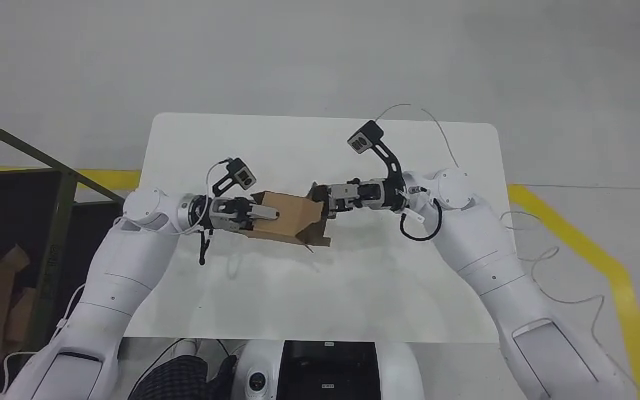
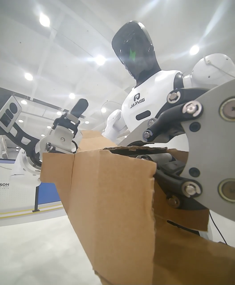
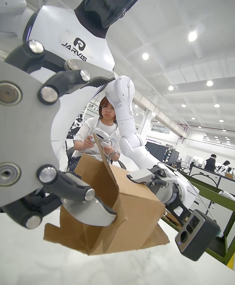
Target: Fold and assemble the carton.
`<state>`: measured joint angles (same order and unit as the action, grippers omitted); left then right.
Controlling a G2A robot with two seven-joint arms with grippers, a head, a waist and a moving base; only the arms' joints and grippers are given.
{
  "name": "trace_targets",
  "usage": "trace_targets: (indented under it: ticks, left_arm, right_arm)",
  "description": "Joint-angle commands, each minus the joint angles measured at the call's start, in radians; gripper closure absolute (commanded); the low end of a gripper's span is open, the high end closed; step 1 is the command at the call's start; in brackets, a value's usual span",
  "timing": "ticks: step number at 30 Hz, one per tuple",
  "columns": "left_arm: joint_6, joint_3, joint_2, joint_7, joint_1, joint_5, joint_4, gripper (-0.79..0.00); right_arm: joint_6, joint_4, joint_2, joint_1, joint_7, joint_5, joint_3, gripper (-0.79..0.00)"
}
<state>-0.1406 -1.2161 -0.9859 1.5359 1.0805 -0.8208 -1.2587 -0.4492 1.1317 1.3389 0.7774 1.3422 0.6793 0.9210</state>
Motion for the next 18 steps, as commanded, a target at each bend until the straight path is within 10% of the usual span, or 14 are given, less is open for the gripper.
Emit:
trace_targets:
  ticks: [1, 18]
  left_arm:
    - [0.002, 0.006, 0.002, 0.0, 0.004, 0.001, -0.007, 0.0]
    - [-0.004, 0.037, 0.022, 0.0, 0.007, -0.011, -0.034, 0.0]
  right_arm:
    - [-0.004, -0.002, -0.001, 0.003, -0.007, -0.005, 0.004, -0.785]
    - [-0.013, -0.033, 0.017, -0.014, 0.016, 0.03, -0.019, -0.785]
